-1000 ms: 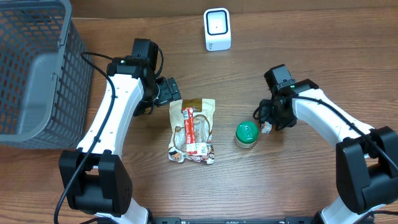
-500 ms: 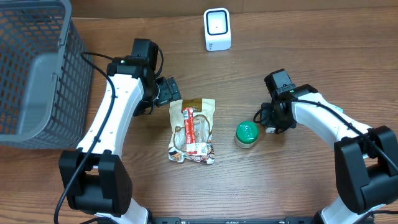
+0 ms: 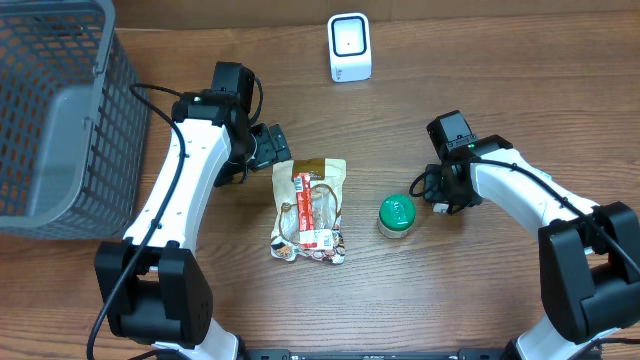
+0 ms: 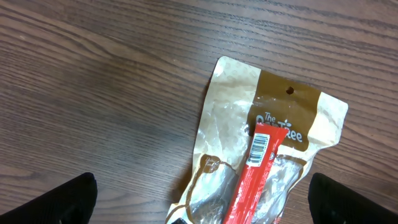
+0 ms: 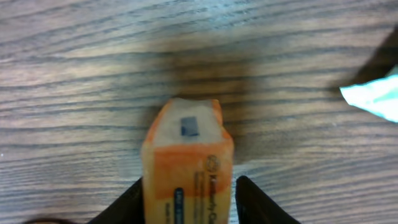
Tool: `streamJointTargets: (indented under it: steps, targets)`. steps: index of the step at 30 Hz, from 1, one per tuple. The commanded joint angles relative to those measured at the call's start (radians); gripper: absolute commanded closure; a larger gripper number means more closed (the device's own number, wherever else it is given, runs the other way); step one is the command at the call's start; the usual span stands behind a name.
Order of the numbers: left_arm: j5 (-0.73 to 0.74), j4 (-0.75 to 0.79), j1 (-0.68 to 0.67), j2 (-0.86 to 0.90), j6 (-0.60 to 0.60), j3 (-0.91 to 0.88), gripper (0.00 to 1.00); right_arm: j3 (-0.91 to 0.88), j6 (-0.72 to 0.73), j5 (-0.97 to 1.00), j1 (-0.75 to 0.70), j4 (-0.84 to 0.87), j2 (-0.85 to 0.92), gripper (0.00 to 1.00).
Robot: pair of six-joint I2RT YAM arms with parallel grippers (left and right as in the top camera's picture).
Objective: Scan the item barcode
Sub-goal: 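Move the right gripper left over the small orange pack, then lower the right gripper and close it on the orange pack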
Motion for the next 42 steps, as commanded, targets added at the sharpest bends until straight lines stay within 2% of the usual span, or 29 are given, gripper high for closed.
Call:
streamJointTargets:
  steps: [1,7,17,39,42]
  targets:
    - [0.003,0.001,-0.002,-0.023,-0.006,0.021,0.0,0.047,0.0,0.014,-0.004,-0.035,-0.016,0.57]
    - [0.003,0.001,-0.002,-0.023,-0.006,0.021,0.0,0.153,0.0,0.014,-0.005,-0.138,-0.027,0.52]
    - [0.003,0.001,-0.002,-0.023,-0.006,0.021,0.0,0.158,0.002,0.002,-0.004,-0.242,-0.027,0.45]
    - [0.003,0.001,-0.002,-0.023,-0.006,0.021,0.0,0.183,0.007,-0.054,-0.004,-0.236,-0.037,0.44]
    - [0.003,0.001,-0.002,-0.023,-0.006,0.021,0.0,0.21,0.007,-0.053,-0.004,-0.246,-0.061,0.41]
